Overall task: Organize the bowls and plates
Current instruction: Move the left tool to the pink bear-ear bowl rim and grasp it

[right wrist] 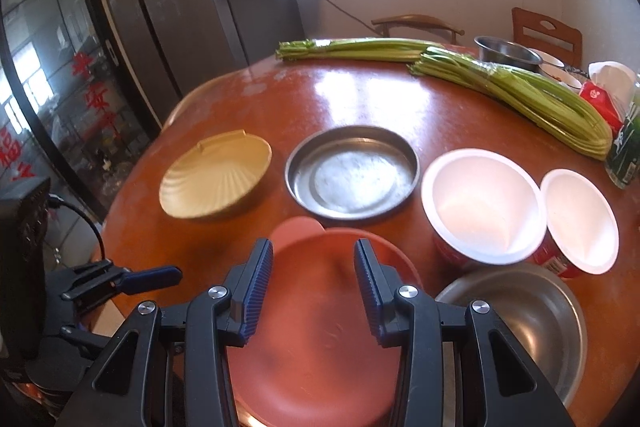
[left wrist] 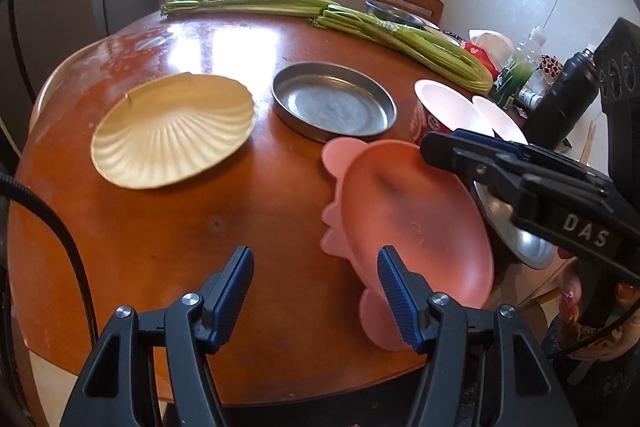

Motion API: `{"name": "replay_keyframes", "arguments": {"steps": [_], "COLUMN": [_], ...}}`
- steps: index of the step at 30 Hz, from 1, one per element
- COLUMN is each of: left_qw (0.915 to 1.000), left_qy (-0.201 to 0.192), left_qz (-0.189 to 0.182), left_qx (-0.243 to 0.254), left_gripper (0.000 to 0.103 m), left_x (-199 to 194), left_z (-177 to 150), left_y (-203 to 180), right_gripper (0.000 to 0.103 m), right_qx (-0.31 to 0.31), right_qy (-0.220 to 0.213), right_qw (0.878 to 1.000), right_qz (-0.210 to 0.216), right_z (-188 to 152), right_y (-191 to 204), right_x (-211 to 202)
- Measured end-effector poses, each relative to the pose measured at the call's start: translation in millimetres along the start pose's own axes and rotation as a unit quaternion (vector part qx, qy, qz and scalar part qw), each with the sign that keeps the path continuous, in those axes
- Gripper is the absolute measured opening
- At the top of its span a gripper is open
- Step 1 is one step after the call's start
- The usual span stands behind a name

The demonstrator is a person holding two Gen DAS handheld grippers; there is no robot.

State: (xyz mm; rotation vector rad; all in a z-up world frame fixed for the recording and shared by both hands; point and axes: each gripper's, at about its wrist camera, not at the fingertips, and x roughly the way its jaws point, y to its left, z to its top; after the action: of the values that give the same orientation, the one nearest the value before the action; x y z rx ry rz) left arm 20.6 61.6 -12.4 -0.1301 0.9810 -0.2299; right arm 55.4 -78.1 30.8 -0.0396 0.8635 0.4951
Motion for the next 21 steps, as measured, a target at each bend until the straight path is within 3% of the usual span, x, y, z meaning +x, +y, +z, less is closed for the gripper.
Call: {"name": "replay_keyframes", "arguments": {"steps": [7, 21], "left_qw": [0.9995, 0.9959], "left_qy": [0.027, 0.038], "left_qz": [-0.014, 0.073], "left_qx": [0.004, 0.038], "left_gripper": [0.064, 0.065], "left_x": [19, 43], "left_z": [-2, 12], "left_y": [-16, -19], "right_gripper": [0.044, 0.045], "right_qx": [-0.006, -0.018], "right_qy": [0.016, 0.04], "right_qw": [0.999, 0.998], "right_qz": [-0.035, -0.041], "right_z": [-4, 7], "right_y": [-15, -29], "right_x": [9, 28]}}
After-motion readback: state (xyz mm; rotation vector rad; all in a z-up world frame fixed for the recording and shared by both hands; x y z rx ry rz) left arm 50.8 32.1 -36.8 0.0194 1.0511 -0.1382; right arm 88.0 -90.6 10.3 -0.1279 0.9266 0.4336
